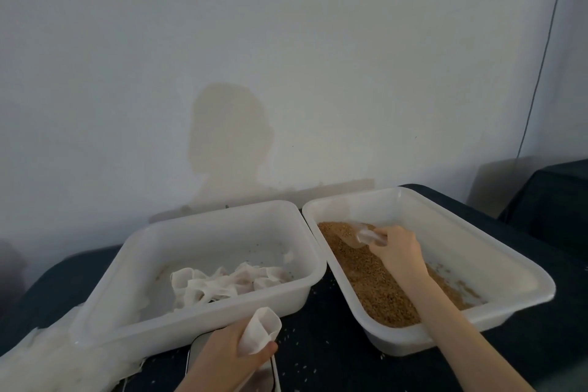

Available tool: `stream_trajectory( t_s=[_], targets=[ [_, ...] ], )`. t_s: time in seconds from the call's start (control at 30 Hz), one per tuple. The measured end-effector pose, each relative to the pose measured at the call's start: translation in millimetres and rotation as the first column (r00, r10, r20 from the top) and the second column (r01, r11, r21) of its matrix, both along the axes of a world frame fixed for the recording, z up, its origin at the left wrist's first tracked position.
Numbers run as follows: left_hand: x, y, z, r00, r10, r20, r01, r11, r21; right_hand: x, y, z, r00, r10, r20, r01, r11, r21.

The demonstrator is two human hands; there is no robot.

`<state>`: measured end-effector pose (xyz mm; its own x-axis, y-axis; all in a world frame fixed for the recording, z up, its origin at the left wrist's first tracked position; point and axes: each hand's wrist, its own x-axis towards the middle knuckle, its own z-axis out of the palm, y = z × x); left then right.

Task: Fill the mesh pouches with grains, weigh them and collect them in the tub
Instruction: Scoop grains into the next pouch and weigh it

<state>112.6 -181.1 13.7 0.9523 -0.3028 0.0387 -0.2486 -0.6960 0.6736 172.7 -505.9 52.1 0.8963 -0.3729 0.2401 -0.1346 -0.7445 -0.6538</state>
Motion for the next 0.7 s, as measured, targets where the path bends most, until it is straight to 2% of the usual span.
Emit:
stream_trajectory(
  t_s=[0.27, 0.43, 0.7],
  targets=[
    [2.7, 1.8, -1.2, 1.0, -0.01, -0.016, 0.01, 1.0, -0.008, -0.7, 0.8, 1.5, 1.0, 0.005, 0.007, -0.005, 1.0, -0.013],
    [0.6, 2.5, 0.6, 1.0, -0.001, -0.015, 0.001, 1.0, -0.013, -0.3, -0.6, 2.3, 0.997, 0.047, -0.063, -0.048, 0.998, -0.028],
    [-0.6, -0.2, 0.1, 1.0, 0.016, 0.0, -0.016, 1.0, 0.017, -0.2, -3.5, 1.4, 1.0, 0.01, 0.006, -0.01, 0.999, 0.042]
  ],
)
